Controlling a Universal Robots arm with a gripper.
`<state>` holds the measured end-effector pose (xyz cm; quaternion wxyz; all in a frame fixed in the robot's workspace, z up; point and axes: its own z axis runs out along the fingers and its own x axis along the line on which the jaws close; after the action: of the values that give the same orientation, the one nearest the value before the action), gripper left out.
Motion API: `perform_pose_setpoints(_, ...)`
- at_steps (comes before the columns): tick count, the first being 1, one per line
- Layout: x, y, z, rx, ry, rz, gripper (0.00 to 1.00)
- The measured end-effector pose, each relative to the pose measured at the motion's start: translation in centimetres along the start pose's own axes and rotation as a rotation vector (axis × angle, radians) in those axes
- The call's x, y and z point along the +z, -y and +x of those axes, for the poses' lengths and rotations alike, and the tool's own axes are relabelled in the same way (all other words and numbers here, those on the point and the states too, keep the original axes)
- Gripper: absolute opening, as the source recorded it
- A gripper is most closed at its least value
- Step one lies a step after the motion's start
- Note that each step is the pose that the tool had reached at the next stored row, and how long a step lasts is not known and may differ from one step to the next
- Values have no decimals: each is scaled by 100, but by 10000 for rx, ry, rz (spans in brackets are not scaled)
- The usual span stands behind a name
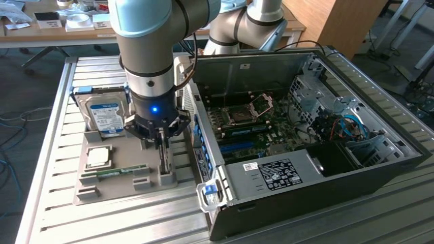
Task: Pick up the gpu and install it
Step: 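Pick up the gpu and move the gpu toward the slot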
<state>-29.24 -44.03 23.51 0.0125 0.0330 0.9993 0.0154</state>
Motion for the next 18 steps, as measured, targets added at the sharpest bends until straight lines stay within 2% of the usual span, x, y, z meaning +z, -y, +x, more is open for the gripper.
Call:
perform_pose_setpoints(14,-1,0,0,-16,1,-2,27)
perform_pose_setpoints(18,-41,-1,-1,-16,-1,-1,27)
